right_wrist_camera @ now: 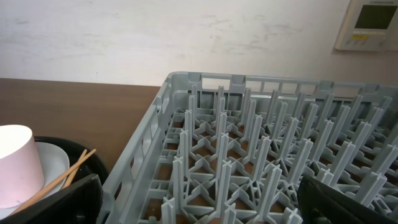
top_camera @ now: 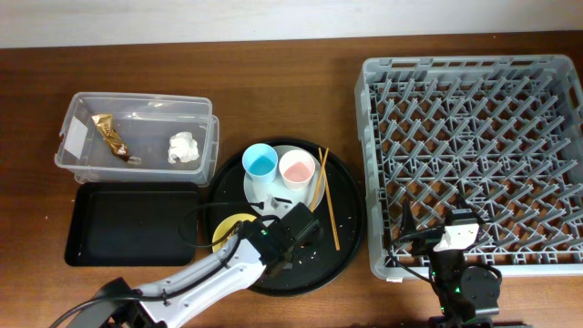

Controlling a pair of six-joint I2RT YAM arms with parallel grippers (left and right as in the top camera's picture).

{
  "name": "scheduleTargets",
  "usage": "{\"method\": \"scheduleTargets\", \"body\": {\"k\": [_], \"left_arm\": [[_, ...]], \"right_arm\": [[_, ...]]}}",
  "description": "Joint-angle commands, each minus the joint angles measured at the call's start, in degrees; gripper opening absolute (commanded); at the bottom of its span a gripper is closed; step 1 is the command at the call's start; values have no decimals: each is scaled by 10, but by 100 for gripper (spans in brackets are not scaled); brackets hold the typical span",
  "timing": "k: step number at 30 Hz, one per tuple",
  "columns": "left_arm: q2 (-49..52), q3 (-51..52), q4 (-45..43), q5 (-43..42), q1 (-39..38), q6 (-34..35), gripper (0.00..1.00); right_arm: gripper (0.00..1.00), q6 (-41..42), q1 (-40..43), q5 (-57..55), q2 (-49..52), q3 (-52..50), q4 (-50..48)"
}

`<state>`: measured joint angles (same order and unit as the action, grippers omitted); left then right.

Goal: Sort waste into correct bins and load items into the dishwasher rack
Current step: 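Tip the yellow bowl over the black tray to dump the food scraps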

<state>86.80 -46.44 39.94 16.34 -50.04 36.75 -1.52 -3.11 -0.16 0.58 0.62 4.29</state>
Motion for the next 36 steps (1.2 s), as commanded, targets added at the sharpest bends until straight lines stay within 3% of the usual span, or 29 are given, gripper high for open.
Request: {"method": "scheduleTargets", "body": {"k": [1,5,12,16,18,26,31,36], "left_arm": [[4,1,-1,-5,-1,1,1],[4,-4,4,-5,-1,1,1],[4,-147,123,17,10,1,0],[3,-265,241,4,113,-53,0],[1,-283,253,-24,172,-81,0],[-16,-284,252,-264,498,-254,0],[-16,-278,250,-487,718,-379,0],[-15,-172,154,-704,874,-427,0]], "right_arm": [[98,2,-3,-3,-3,-3,3],[98,2,-3,-3,-3,-3,3],[98,2,-3,-3,-3,-3,3],[98,2,-3,-3,-3,-3,3],[98,2,-3,-3,-3,-3,3],[98,2,-3,-3,-3,-3,3],[98,2,-3,-3,-3,-3,3],[98,2,-3,-3,-3,-3,3]]}}
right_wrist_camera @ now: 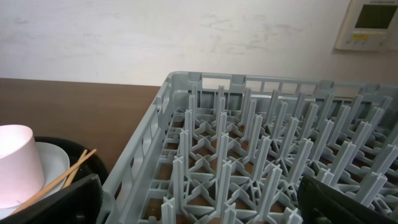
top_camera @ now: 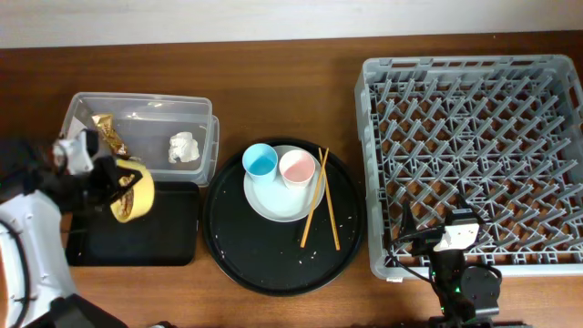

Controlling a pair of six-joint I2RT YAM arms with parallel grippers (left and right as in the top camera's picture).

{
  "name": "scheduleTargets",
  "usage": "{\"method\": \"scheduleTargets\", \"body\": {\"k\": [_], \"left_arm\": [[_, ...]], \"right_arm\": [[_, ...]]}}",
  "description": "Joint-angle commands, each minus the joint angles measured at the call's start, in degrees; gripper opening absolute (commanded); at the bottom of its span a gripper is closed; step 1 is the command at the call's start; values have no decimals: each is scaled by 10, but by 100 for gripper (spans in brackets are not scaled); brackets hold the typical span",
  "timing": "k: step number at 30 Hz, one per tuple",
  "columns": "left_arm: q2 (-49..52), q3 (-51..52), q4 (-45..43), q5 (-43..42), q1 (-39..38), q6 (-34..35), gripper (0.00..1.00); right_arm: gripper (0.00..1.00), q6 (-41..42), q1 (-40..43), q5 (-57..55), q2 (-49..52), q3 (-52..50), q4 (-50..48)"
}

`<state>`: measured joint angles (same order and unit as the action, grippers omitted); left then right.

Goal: Sort waste into correct bins and load items into the dishwasher rack
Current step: 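Tip the yellow bowl over the black tray to dump the food scraps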

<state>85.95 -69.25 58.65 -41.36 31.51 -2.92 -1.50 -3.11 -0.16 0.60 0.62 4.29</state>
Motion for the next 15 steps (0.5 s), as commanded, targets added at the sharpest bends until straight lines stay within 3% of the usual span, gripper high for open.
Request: {"method": "scheduleTargets", "body": {"k": [1,3,7,12,15], "left_arm": [[-7,96,-69,-178,96,-30,0],[-7,156,-128,-287,160,-30,0],[-6,197,-154,-395,230,-30,0],[-6,197,-150,-443,231,-30,0],[-5,197,-152,-418,231,-30,0]], "right_arm": [[98,2,-3,-3,-3,-3,3],[98,2,-3,-3,-3,-3,3],[99,2,-3,-3,-3,-3,3],[98,2,-3,-3,-3,-3,3],[98,2,-3,-3,-3,-3,3]]}}
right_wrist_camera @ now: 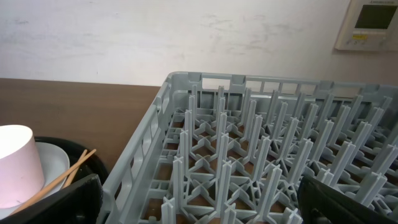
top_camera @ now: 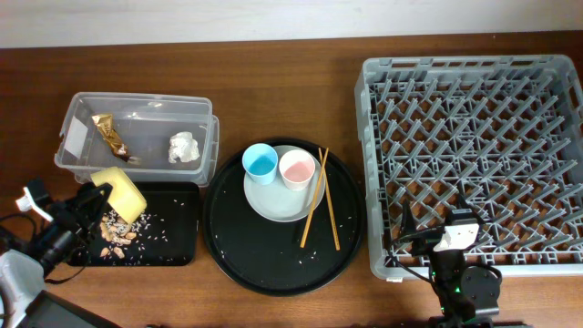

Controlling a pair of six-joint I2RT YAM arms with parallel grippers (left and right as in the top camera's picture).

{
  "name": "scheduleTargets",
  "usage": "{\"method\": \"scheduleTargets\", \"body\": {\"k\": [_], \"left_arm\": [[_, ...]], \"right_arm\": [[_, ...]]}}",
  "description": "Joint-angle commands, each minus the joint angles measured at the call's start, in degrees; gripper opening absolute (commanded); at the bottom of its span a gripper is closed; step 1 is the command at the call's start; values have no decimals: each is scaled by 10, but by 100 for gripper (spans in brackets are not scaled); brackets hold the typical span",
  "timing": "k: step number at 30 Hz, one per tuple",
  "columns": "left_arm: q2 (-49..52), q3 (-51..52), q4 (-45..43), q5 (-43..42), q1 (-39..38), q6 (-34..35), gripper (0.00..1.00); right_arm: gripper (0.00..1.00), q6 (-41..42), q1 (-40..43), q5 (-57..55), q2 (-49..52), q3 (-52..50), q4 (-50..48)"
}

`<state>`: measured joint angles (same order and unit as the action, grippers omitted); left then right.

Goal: Sort waste into correct bins and load items into the dishwasher rack
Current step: 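Tip the yellow bowl over the black tray to dump the food scraps, then set the empty yellow bowl back on the round tray with the left gripper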

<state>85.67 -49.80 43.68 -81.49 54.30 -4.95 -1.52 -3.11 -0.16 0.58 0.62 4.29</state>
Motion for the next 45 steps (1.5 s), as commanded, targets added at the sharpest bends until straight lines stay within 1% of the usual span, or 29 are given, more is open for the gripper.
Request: {"method": "scheduleTargets", "body": {"k": [1,3,5,8,10,11,12,13,14,15,17,19,20,21,22,23,24,26,27,28,32,33,34,36,39,41,42,43,45], "left_arm": [[-2,3,-1,-21,2,-9,0],[-2,3,26,-20,2,-10,0],[-1,3,31,7,2,-9,0],[2,3,10,37,0,-9,0],[2,3,9,37,-12,-9,0],[2,3,21,21,-13,-9,0],[2,3,7,-8,-13,-8,0],[2,3,16,-12,-13,4,0],[2,3,50,-46,-15,-11,0],[2,3,35,-57,-15,-23,0],[2,3,58,-59,-17,-24,0],[2,3,49,-47,-17,-29,0],[5,3,10,-47,-11,-6,0],[13,3,5,-61,-9,28,0],[20,3,-12,-78,-14,28,0],[25,4,-43,-70,-10,34,0],[27,4,-6,-87,-12,38,0],[29,4,-12,-87,-14,44,0],[30,4,-55,-79,-14,48,0],[31,4,-22,-87,-16,71,0],[31,5,3,-73,-24,60,0],[31,4,41,-87,-35,67,0],[29,4,53,-87,-47,67,1],[26,3,40,-35,-95,62,0],[-1,-17,39,39,-198,74,0],[-30,-49,39,122,-256,118,0],[-63,-66,39,191,-303,155,0],[-81,-71,37,223,-326,173,1],[-136,-72,31,341,-402,224,1]], "right_arm": [[98,2,-3,-3,-3,-3,3],[98,2,-3,-3,-3,-3,3],[98,2,-3,-3,-3,-3,3],[98,2,-3,-3,-3,-3,3],[98,2,-3,-3,-3,-3,3],[98,2,-3,-3,-3,-3,3],[98,2,-3,-3,-3,-3,3],[98,2,-3,-3,-3,-3,3],[98,2,-3,-3,-3,-3,3],[98,2,-3,-3,-3,-3,3],[98,2,-3,-3,-3,-3,3],[98,2,-3,-3,-3,-3,3],[98,2,-3,-3,-3,-3,3],[98,2,-3,-3,-3,-3,3],[98,2,-3,-3,-3,-3,3],[98,2,-3,-3,-3,-3,3],[98,2,-3,-3,-3,-3,3],[98,2,-3,-3,-3,-3,3],[98,2,-3,-3,-3,-3,3],[98,2,-3,-3,-3,-3,3],[98,2,-3,-3,-3,-3,3],[98,2,-3,-3,-3,-3,3],[98,2,-3,-3,-3,-3,3],[98,2,-3,-3,-3,-3,3],[98,2,-3,-3,-3,-3,3],[98,2,-3,-3,-3,-3,3],[98,2,-3,-3,-3,-3,3],[98,2,-3,-3,-3,-3,3],[98,2,-3,-3,-3,-3,3]]}}
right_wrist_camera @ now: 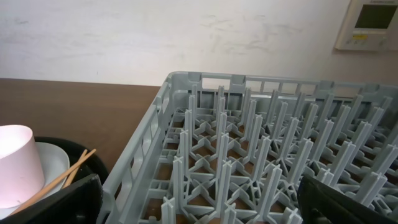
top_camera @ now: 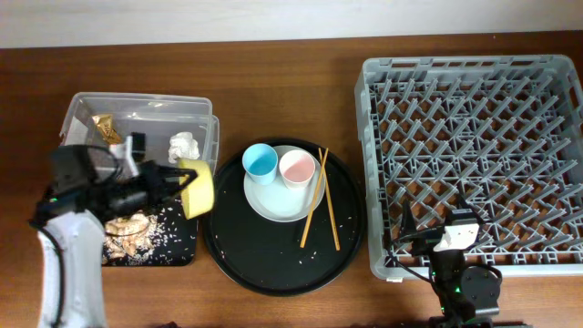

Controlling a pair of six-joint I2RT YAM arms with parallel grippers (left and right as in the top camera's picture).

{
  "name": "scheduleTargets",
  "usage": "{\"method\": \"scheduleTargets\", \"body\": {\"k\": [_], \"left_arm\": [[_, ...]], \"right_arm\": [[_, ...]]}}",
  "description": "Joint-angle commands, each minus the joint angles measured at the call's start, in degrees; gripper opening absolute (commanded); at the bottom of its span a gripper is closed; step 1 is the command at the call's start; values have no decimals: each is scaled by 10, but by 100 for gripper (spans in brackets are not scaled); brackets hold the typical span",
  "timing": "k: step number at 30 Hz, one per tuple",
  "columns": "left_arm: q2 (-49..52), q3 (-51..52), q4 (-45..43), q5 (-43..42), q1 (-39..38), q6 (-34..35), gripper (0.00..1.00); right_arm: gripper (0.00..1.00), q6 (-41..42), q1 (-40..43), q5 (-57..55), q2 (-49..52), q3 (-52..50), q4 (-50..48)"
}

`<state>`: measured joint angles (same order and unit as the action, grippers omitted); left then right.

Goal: Sort waste into correct bins and load items into the dishwasher rack
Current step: 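Set the empty yellow bowl back on the round tray with the left gripper, then reach the right gripper to the wooden chopsticks and grasp them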

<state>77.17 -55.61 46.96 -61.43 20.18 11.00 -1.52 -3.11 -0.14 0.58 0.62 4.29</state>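
My left gripper is shut on a small yellow bowl, held on edge over the right end of the black bin, beside the round black tray. Food scraps lie in that bin. On the tray sit a white plate, a blue cup, a pink cup and chopsticks. The grey dishwasher rack stands at the right. My right gripper stays open at the rack's near left corner, its fingers wide apart.
A clear bin behind the black one holds a brown wrapper and a crumpled tissue. Crumbs dot the round tray's near side. The right wrist view shows the rack's prongs close ahead and a white wall behind.
My left gripper has moved right with the yellow bowl, from the black bin's left end to its right end by the round tray. Scraps remain in the bin. The right arm is unmoved.
My left gripper was at the yellow bowl on the round tray's near left. Then it held the bowl above the black bin's left end. Then the bowl was tipped there and scraps lay in the bin. Now the bowl is at the bin's right end.
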Motion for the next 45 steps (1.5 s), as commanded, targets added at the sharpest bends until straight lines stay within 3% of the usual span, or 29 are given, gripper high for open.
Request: {"method": "scheduleTargets", "body": {"k": [1,4,7,13,16,17,18,19,22,26,28,29,31,33,34,37,40,42,45], "left_arm": [[-70,-14,1,203,-105,78,0],[-75,-13,12,391,-306,138,1],[-51,-13,12,527,-465,218,1],[89,-13,15,579,-584,259,1],[128,-13,16,583,-584,259,1],[132,-13,16,583,-584,259,10],[132,-13,16,583,-584,258,38],[132,-13,19,583,-584,258,53],[121,-33,45,630,-582,256,60],[56,-195,188,798,-574,245,60],[2,-254,187,799,-534,193,60],[-27,-272,186,799,-502,190,64],[-94,-283,169,799,-406,188,87],[-144,-283,173,791,-318,189,99],[-156,-283,188,784,-308,189,99],[-156,-283,213,781,-309,189,99],[-156,-283,213,782,-309,189,99],[-156,-283,213,782,-309,189,99],[-156,-283,213,781,-309,189,99]], "right_arm": [[98,2,-3,-3,-3,-3,3],[98,2,-3,-4,-3,-3,3],[98,2,-3,-3,-3,-3,3],[98,2,-3,-3,-3,-3,3],[99,2,-3,-3,-3,-3,3],[98,2,-3,-3,-3,-3,3],[98,2,-3,-3,-3,-3,3],[98,2,-3,-3,-3,-3,3],[98,2,-3,-3,-3,-3,3],[98,2,-3,-3,-3,-3,3],[98,3,-3,-3,-3,-3,0],[98,3,-3,-3,-3,-3,2],[98,5,-3,26,-3,-3,0],[98,48,-2,96,-3,-2,-18],[98,74,-2,85,-2,10,-7],[98,80,-2,85,35,158,92],[98,80,-3,103,202,410,280],[99,80,-3,256,352,571,376],[98,80,-3,435,467,614,381]]}}
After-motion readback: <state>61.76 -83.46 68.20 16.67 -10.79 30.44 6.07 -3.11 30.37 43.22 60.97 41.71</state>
